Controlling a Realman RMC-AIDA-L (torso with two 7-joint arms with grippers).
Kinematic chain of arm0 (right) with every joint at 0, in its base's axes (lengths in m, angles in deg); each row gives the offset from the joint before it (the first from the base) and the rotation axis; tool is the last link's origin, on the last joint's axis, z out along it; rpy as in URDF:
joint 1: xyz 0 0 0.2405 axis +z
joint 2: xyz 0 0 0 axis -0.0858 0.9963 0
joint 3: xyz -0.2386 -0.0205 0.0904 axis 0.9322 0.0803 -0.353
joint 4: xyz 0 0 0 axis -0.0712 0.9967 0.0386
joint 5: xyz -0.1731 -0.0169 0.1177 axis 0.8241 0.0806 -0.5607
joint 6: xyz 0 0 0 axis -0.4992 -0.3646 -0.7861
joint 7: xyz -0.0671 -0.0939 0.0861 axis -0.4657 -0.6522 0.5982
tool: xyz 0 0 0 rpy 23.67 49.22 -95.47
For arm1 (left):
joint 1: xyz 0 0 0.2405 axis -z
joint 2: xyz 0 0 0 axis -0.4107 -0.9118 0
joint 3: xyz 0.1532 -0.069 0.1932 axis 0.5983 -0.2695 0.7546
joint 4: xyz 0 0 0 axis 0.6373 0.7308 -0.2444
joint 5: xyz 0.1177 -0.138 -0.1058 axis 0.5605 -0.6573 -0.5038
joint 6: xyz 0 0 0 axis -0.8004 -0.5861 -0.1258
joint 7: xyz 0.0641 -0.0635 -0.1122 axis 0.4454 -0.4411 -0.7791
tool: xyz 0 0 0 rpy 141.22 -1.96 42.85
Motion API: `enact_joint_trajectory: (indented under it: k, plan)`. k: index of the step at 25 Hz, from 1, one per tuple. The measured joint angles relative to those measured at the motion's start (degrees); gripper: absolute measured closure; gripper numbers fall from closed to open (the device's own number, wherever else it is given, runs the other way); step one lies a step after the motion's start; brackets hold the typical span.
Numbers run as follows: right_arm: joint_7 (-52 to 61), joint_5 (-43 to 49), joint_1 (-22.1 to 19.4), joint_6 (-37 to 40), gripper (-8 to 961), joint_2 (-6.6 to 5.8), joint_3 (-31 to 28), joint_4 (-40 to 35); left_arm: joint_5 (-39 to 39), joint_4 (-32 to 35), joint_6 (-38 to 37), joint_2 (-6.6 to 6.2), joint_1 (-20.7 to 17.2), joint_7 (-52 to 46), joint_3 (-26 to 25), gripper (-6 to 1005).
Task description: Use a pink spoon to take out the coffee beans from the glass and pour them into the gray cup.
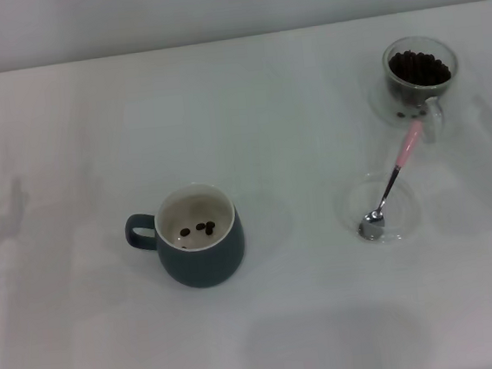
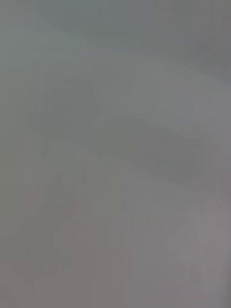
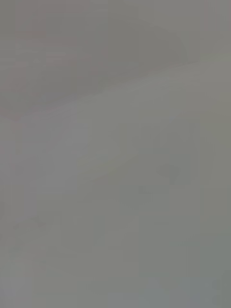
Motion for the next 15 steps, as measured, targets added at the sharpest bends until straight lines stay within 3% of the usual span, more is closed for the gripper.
enact_joint_trajectory:
  k: [8,15]
  plan:
    - [-28.0,-10.3,1.6,3.5,506,0.33,-3.2,9.7,0.2,-0.1,-0.2,0.04,-0.6,0.0,0.2,119]
    - [-31.9,-14.4,2.2,5.1,255,0.50,-3.5,11.9,0.3,-0.3,-0.3,0.10,-0.8,-0.2,0.3,120]
